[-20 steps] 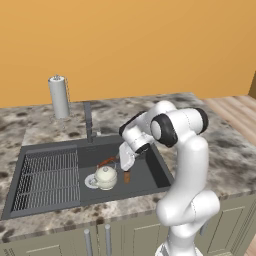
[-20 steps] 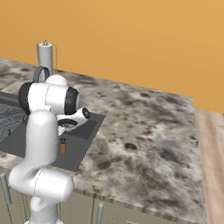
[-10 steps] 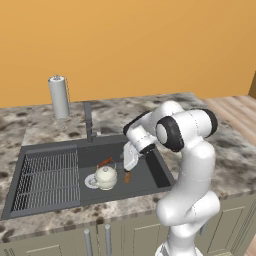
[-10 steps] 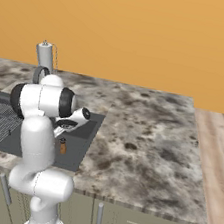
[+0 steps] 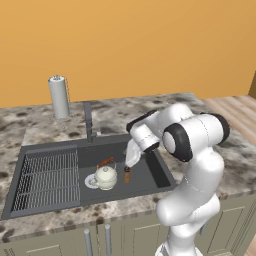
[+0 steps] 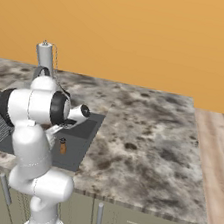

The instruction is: Open the cabinet, pick the kettle from the cabinet, and place it in the sink.

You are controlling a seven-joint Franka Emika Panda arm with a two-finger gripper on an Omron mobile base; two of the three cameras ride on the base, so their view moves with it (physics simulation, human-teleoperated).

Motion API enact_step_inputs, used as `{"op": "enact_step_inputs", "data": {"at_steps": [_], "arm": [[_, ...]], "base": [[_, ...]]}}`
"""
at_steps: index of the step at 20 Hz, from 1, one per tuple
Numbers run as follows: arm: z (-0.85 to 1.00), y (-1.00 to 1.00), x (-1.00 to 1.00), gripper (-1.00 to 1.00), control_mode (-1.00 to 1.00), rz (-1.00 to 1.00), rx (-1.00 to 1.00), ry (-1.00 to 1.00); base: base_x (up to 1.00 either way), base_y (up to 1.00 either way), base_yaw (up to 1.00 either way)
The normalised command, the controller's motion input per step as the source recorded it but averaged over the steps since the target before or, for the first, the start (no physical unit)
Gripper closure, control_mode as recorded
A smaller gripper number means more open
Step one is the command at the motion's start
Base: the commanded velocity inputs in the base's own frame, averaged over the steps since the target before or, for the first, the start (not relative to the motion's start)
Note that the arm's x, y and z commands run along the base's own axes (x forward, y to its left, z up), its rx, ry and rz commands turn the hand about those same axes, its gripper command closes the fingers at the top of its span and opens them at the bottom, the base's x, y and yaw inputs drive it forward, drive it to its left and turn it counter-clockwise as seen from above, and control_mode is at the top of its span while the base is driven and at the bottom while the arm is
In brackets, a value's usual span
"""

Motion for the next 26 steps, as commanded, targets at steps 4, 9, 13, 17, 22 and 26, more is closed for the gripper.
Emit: {"op": "enact_step_inputs", "data": {"at_steps": [4,9,13,17,22,26], "arm": [[0.32,-0.10,-0.25,-1.00,-1.00,-0.05,0.00,-0.01],[0.32,-0.07,-0.28,-1.00,-1.00,-0.08,0.00,-0.02],[0.32,-0.03,-0.28,-1.00,-1.00,-0.13,0.00,0.00],[0.35,-0.02,-0.25,-1.00,-1.00,-0.16,0.00,0.00],[0.36,-0.02,-0.24,-1.00,-1.00,-0.16,0.00,0.04],[0.35,-0.02,-0.26,-1.00,-1.00,-0.17,0.00,0.04]], "base": [[0.00,0.00,0.00],[0.00,0.00,0.00],[0.00,0.00,0.00],[0.00,0.00,0.00],[0.00,0.00,0.00],[0.00,0.00,0.00]]}}
